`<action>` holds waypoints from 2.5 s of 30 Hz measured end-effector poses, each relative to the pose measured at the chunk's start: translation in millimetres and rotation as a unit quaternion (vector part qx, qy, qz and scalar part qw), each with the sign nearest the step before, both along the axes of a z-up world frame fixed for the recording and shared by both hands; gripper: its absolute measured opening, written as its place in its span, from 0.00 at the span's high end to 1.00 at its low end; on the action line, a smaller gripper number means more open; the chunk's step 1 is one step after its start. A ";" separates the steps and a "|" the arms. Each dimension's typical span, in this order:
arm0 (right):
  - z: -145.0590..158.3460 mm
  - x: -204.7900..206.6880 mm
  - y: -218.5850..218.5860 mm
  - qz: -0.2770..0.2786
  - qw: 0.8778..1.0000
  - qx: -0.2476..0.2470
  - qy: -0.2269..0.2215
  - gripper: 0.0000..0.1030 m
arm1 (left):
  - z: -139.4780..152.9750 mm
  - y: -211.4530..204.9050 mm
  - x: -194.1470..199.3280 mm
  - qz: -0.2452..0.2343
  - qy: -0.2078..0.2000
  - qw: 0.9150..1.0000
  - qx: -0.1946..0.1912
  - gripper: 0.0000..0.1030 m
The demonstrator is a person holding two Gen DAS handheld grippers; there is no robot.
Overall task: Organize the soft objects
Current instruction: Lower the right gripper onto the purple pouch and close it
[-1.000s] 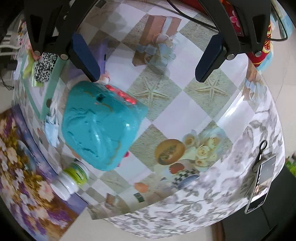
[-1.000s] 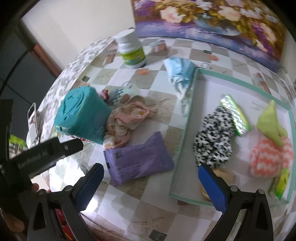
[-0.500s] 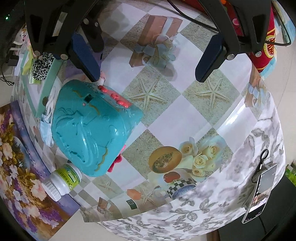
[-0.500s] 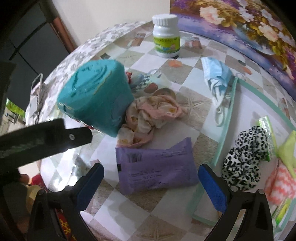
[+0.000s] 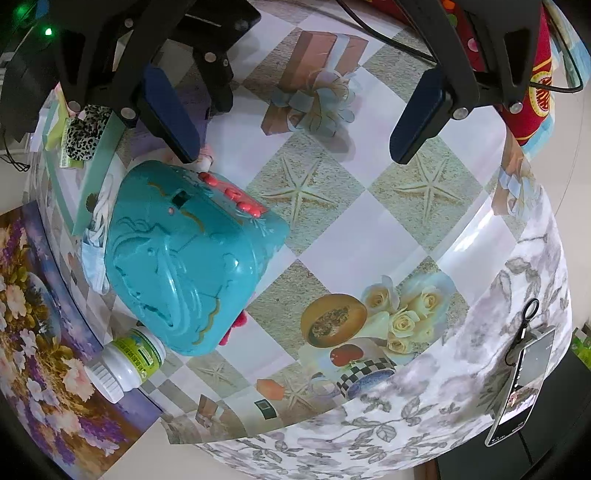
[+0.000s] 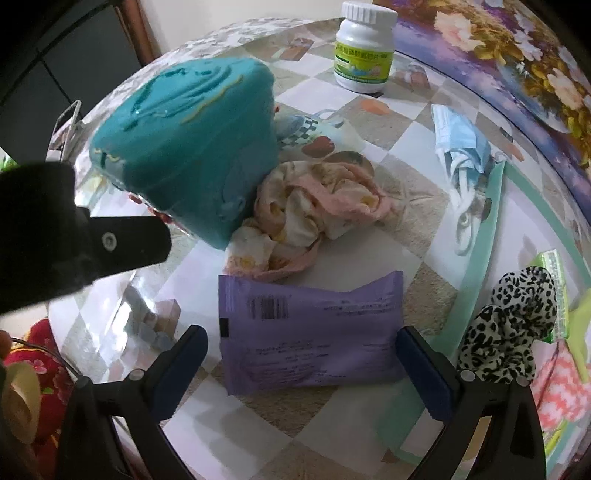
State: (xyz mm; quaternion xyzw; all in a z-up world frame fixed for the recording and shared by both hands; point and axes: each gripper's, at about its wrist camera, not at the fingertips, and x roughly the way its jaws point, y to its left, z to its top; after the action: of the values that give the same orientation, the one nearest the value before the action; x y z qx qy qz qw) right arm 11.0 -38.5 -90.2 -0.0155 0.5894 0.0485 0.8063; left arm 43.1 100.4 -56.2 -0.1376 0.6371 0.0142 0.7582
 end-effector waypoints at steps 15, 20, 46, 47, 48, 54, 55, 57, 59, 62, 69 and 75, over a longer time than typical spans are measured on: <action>14.7 2.3 -23.8 -0.035 0.998 0.053 -0.008 0.18 | 3.1 1.0 -0.7 0.003 -0.006 1.000 -0.008 0.01; 27.7 -0.6 -28.7 -0.044 0.996 0.072 -0.018 0.20 | 3.8 0.9 -0.9 0.004 -0.006 1.000 -0.011 0.01; 23.0 1.5 -29.1 -0.045 0.997 0.052 -0.032 0.12 | 6.2 3.9 -3.2 0.015 -0.007 1.000 -0.018 0.01; 20.2 2.1 -29.6 -0.045 0.997 0.049 -0.031 0.10 | 6.5 5.2 -3.7 0.016 -0.007 1.000 -0.019 0.01; 19.2 2.6 -29.2 -0.043 0.997 0.050 -0.032 0.08 | 6.3 6.1 -3.8 0.018 -0.006 1.000 -0.020 0.01; 12.6 5.2 -17.8 -0.020 0.999 0.025 -0.032 0.00 | 6.9 9.6 -5.8 0.027 -0.004 0.999 -0.026 0.01; 11.6 4.9 -15.9 -0.015 0.999 0.018 -0.032 0.00 | 7.2 9.8 -5.7 0.028 -0.004 0.999 -0.026 0.01; 9.2 3.8 -11.7 -0.007 0.999 0.002 -0.031 0.00 | 7.5 9.7 -6.2 0.028 -0.005 0.999 -0.025 0.01; 7.4 3.7 -8.5 -0.003 1.000 -0.012 -0.029 0.00 | 7.3 9.3 -5.6 0.028 -0.005 0.999 -0.026 0.01; 6.3 2.8 -6.3 0.003 0.999 -0.027 -0.024 0.01 | 7.5 9.9 -5.9 0.029 -0.004 0.999 -0.026 0.01; 15.1 0.5 -16.9 -0.016 1.000 -0.004 -0.022 0.19 | 9.3 11.9 -7.6 0.030 -0.006 0.999 -0.030 0.01; 22.6 -1.9 -27.0 -0.027 0.999 0.023 -0.028 0.22 | 10.6 12.2 -9.0 0.032 -0.006 0.999 -0.037 0.01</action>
State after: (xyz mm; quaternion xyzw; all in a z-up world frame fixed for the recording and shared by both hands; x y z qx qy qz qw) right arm 9.1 -65.4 -67.6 0.0177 0.5658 0.0399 0.8234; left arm 34.1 112.5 -45.6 -0.1860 0.6283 0.0141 0.7553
